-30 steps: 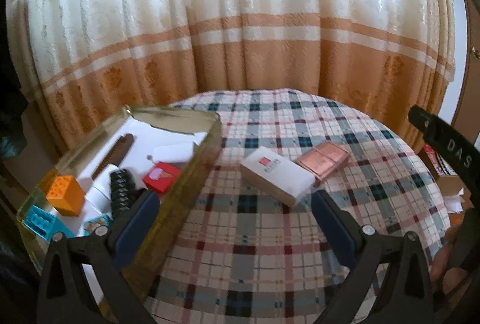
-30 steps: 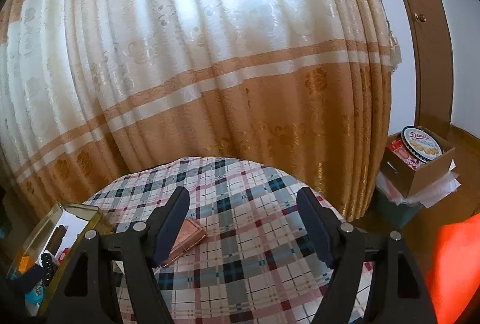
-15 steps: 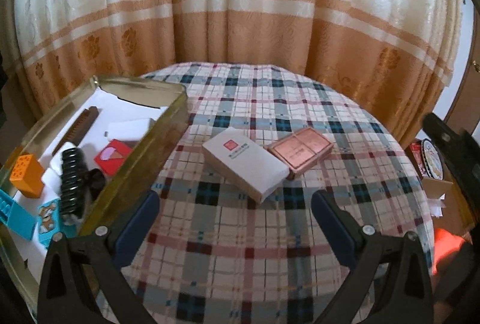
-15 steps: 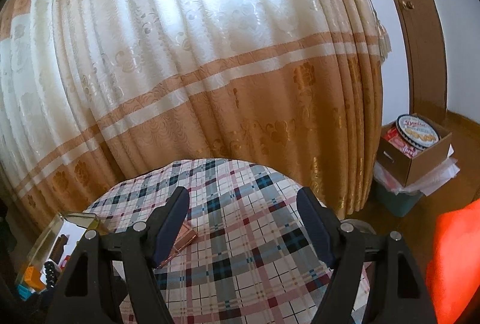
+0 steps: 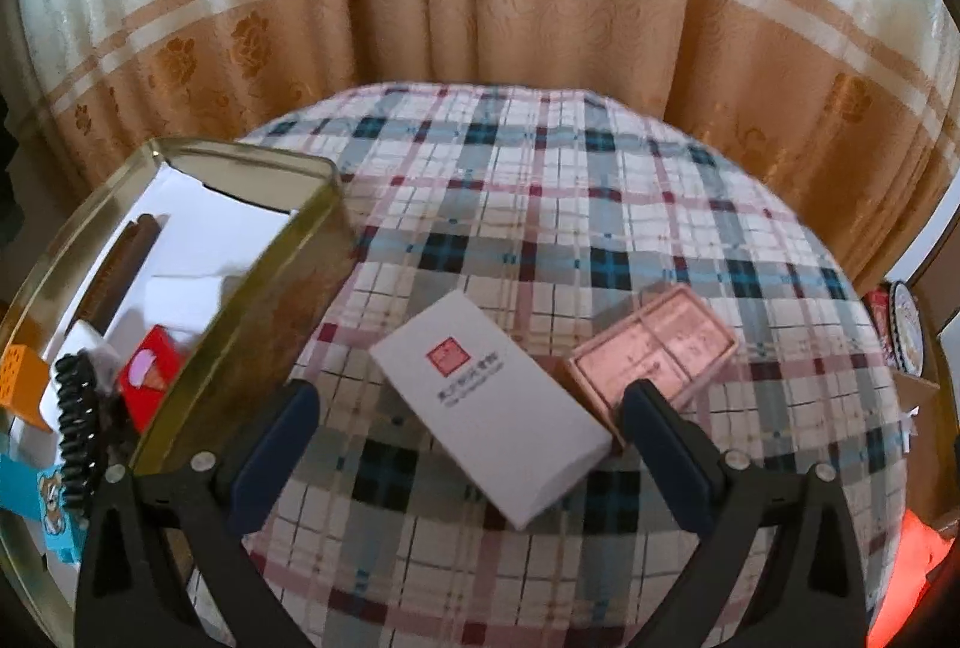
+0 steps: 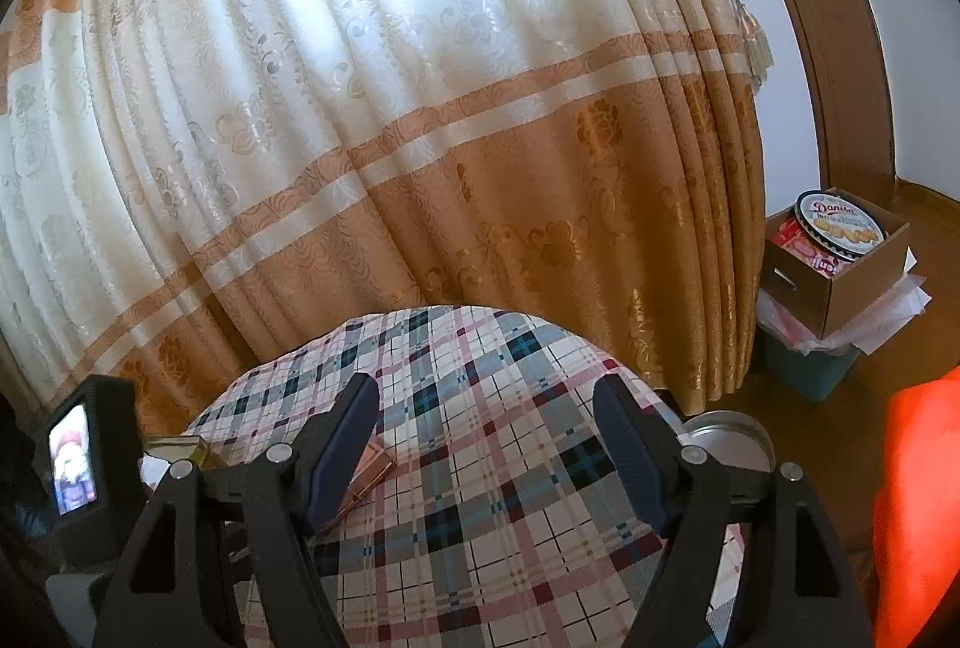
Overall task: Organize rigid objects
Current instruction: 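Move the left gripper down to the white box with red logo, then close the left gripper on the white box, then grasp the pink copper plate with the right gripper while the left gripper holds the box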
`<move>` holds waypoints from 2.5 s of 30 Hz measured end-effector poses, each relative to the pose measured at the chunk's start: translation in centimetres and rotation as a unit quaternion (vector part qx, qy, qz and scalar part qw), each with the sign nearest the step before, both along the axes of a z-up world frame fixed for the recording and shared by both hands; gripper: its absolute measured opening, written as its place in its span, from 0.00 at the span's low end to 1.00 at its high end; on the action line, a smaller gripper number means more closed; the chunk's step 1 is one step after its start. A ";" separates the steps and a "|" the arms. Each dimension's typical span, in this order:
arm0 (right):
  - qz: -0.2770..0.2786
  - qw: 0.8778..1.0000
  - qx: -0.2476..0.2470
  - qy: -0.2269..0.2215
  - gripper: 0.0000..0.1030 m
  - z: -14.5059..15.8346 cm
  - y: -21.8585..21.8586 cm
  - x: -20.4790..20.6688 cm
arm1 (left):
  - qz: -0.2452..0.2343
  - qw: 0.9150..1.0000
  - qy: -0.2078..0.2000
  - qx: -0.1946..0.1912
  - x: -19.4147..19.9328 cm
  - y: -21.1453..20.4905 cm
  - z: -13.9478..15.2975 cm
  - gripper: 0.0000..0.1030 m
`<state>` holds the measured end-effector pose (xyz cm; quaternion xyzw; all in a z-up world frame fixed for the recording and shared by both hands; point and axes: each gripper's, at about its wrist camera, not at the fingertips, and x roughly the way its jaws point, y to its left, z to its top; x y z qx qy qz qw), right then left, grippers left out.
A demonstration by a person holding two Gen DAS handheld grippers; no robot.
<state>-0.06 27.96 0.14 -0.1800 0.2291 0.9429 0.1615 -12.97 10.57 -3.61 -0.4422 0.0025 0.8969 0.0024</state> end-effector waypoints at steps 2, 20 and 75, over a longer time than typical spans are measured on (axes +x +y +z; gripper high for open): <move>0.001 1.000 -0.003 -0.001 0.74 -0.1 0.1 -0.1 | 0.012 1.000 -0.013 0.022 -0.4 -0.7 -0.2 1.00; -0.001 1.000 -0.008 -0.009 0.74 -0.3 0.1 -0.1 | -0.033 0.993 -0.105 0.052 2.7 -2.7 -0.6 0.99; 0.025 0.997 -0.024 -0.073 0.74 -1.2 -0.2 -2.0 | -0.090 0.994 -0.058 0.014 5.7 -4.6 -0.8 0.39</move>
